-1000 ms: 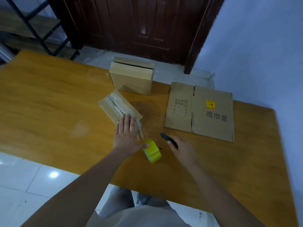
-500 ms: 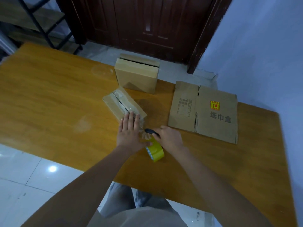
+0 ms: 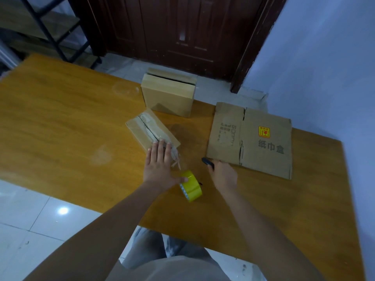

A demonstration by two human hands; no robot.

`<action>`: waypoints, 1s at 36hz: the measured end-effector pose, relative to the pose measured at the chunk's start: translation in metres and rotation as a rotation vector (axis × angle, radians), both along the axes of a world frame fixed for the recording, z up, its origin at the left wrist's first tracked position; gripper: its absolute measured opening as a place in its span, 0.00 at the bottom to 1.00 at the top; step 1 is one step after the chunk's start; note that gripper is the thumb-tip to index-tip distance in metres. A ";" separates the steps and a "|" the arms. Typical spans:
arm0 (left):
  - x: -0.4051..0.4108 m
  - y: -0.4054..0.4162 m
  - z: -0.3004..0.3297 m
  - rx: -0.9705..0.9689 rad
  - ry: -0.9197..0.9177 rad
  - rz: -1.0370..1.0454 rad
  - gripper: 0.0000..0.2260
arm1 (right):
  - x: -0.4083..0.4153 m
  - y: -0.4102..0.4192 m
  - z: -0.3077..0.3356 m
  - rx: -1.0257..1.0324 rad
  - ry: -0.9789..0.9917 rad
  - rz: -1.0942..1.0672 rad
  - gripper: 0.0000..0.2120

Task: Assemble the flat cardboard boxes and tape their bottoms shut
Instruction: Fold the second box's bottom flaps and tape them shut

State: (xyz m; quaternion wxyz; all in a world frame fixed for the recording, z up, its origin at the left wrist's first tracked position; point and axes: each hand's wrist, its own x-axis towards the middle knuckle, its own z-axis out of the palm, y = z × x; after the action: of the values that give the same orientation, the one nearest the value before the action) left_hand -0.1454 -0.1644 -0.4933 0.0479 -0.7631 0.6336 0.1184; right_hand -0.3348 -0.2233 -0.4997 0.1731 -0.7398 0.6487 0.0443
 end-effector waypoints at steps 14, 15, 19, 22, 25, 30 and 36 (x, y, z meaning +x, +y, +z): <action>0.001 -0.002 0.000 0.044 -0.014 -0.011 0.57 | 0.002 0.021 -0.021 0.040 -0.169 -0.103 0.19; 0.001 -0.002 0.000 0.049 -0.007 -0.011 0.57 | 0.012 0.021 -0.014 0.057 -0.317 -0.143 0.21; 0.001 -0.002 -0.001 0.049 0.026 -0.011 0.56 | 0.054 0.020 0.003 0.324 -0.615 -0.194 0.24; 0.004 -0.003 0.000 0.082 0.020 -0.032 0.54 | 0.070 0.022 -0.003 0.457 -0.625 -0.273 0.22; 0.005 -0.004 0.002 0.098 -0.023 -0.059 0.55 | 0.071 0.025 -0.012 0.305 -0.643 -0.316 0.09; 0.011 -0.008 0.007 -0.038 -0.006 -0.110 0.40 | 0.070 0.030 -0.018 0.265 -0.639 -0.357 0.08; 0.033 -0.028 -0.004 -0.337 -0.049 -0.155 0.21 | 0.071 0.032 -0.025 0.244 -0.650 -0.419 0.09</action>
State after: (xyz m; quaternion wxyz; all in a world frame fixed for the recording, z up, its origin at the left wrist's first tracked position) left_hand -0.1127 -0.1926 -0.4973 -0.0564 -0.7119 0.6999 -0.0119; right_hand -0.2643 -0.1909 -0.5248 0.4612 -0.5410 0.6868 -0.1517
